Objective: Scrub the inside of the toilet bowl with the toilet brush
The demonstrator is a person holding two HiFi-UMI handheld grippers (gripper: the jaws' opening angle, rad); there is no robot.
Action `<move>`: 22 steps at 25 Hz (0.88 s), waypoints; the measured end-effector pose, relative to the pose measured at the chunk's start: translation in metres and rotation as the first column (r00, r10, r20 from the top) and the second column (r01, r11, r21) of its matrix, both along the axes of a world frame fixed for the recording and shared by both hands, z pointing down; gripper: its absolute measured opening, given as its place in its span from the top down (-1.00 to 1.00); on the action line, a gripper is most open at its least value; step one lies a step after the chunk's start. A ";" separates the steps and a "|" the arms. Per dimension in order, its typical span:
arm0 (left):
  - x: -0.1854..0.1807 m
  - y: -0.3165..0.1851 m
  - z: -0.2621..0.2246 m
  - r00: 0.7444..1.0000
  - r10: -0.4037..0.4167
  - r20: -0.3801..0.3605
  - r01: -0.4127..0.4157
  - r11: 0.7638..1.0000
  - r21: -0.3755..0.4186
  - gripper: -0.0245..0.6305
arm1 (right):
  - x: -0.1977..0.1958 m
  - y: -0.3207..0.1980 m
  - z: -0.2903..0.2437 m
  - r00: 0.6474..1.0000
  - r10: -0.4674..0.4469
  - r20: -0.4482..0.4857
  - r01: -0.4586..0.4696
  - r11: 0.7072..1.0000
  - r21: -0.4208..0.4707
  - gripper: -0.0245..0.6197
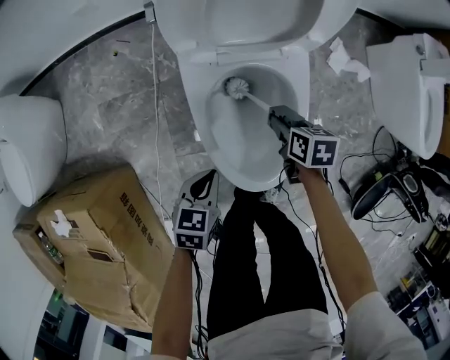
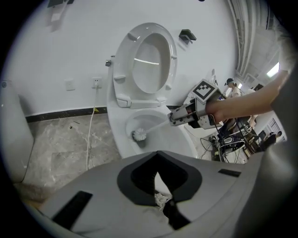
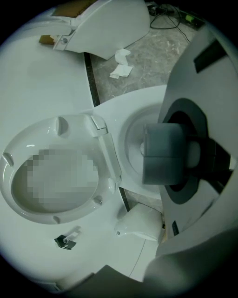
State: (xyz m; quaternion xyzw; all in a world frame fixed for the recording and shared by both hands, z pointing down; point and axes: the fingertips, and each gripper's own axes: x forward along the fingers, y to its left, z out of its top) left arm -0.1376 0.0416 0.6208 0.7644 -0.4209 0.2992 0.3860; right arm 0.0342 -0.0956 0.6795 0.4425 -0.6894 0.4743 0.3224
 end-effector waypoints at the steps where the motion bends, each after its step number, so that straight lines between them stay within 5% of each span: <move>1: -0.001 -0.005 0.000 1.000 0.009 0.002 -0.009 1.000 0.003 0.84 | 0.003 -0.006 0.000 1.000 0.000 -0.021 0.000 1.000 0.008 0.38; 17: -0.016 -0.035 -0.006 0.999 0.044 0.010 -0.044 0.999 0.029 0.84 | 0.059 0.002 -0.008 0.981 0.120 -0.151 -0.117 0.993 0.032 0.38; 22: -0.016 -0.030 -0.020 1.000 0.008 0.002 -0.008 0.999 0.036 0.84 | 0.067 0.023 -0.013 0.979 0.063 -0.196 -0.063 0.998 0.004 0.37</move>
